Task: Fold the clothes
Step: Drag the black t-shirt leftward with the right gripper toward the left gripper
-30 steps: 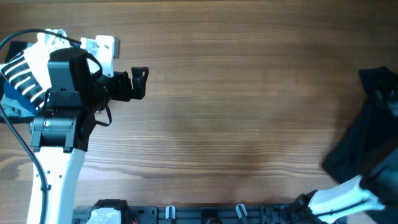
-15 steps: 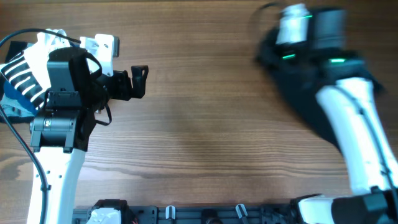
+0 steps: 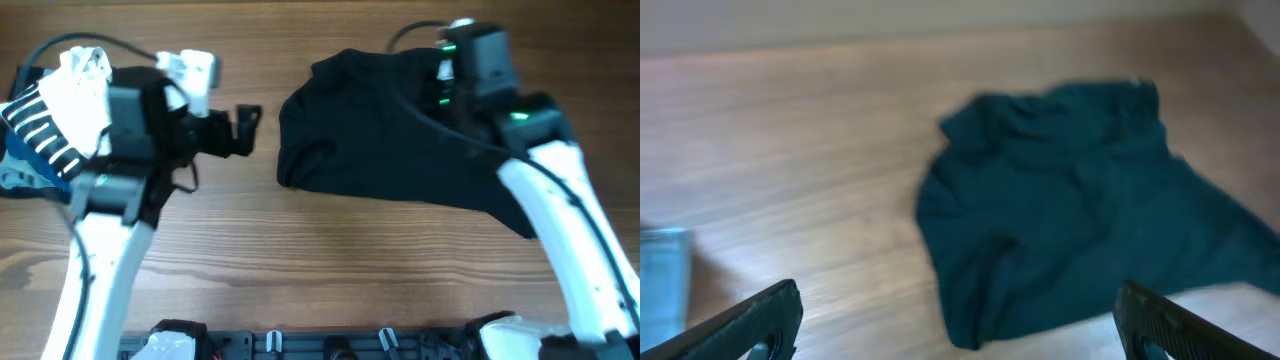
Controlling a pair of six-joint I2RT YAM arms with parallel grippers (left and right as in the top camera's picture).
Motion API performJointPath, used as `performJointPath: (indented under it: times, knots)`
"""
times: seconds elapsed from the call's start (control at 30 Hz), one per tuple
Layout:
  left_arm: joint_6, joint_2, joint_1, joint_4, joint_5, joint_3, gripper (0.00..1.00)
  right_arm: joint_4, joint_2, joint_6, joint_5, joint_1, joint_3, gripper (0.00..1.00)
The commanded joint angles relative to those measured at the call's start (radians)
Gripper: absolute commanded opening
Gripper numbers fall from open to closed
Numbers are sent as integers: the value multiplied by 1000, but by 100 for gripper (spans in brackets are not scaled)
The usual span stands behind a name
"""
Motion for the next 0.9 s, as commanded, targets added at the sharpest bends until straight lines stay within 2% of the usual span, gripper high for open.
performJointPath:
  times: [0.0,0.23,0.33,0.43,0.5,0.57,0.7,0.77,0.8,0.87]
  knots:
    - [35,171,-85,2,-38,10,100,-27,-62,28,-47,-69,12,65]
    - [35,448,-177,101,-54,10,99,-113,-71,55,-54,-143,12,66]
    - [35,526,-211,153,-92,10,89,-129,-71,85,-53,-163,12,68]
    - [35,600,-247,202,-120,10,74,-143,-69,107,-53,-180,12,70]
    - [35,643,-266,224,-140,10,72,-148,-69,107,-53,-189,12,71]
    - [35,678,-284,235,-181,10,65,-154,-69,107,-54,-198,12,71]
    - [35,724,-309,268,-236,10,46,-165,-69,106,-53,-205,12,71]
    - [35,730,-313,282,-274,10,24,-169,-69,106,-53,-205,12,72]
    - [34,730,-313,285,-299,10,8,-171,-69,107,-50,-205,12,72]
    - [19,727,-310,286,-372,10,4,-172,-69,107,-42,-206,11,72]
